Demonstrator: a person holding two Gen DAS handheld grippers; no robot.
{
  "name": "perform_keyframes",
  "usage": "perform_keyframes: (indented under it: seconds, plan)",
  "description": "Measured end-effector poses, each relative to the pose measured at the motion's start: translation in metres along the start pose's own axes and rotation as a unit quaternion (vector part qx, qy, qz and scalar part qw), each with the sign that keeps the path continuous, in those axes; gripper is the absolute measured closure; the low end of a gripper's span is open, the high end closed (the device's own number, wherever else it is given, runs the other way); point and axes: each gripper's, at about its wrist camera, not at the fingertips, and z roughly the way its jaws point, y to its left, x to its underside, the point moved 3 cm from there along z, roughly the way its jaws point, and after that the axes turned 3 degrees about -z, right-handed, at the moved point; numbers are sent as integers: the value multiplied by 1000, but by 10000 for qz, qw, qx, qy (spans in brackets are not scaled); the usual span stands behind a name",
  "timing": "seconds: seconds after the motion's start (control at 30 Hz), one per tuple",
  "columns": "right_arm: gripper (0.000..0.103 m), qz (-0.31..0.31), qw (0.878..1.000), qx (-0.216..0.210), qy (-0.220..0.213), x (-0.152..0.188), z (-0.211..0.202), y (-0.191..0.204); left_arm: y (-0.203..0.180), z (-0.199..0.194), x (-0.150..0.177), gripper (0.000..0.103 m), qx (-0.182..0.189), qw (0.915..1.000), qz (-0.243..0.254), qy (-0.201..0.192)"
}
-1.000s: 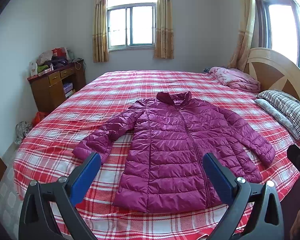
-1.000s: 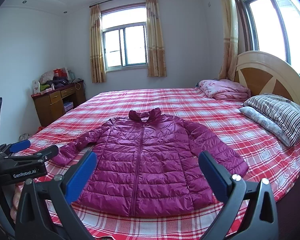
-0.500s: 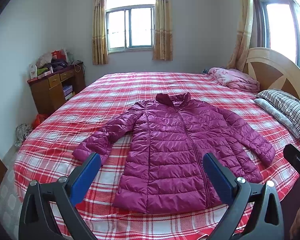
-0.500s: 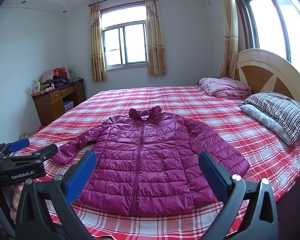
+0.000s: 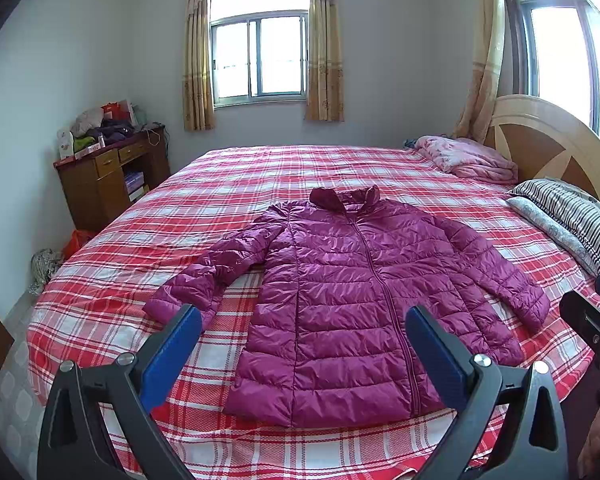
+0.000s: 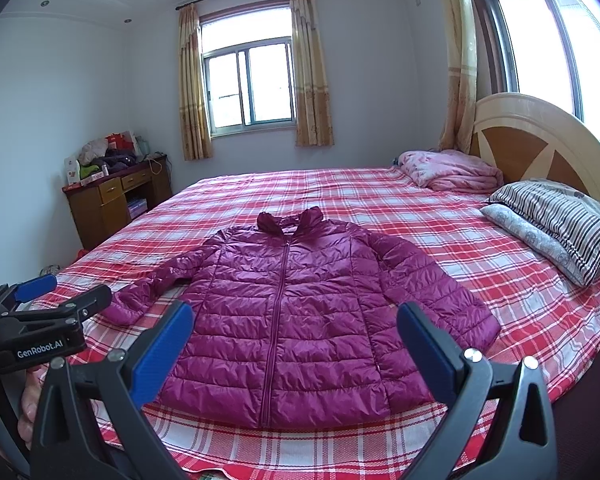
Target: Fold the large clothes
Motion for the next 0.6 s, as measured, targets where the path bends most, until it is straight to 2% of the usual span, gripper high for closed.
perform_keyframes:
  seconds: [0.6]
  plan:
    - [0, 56, 10000, -24, 78, 2, 3, -3, -1, 1, -1, 1, 4, 10000, 16, -31]
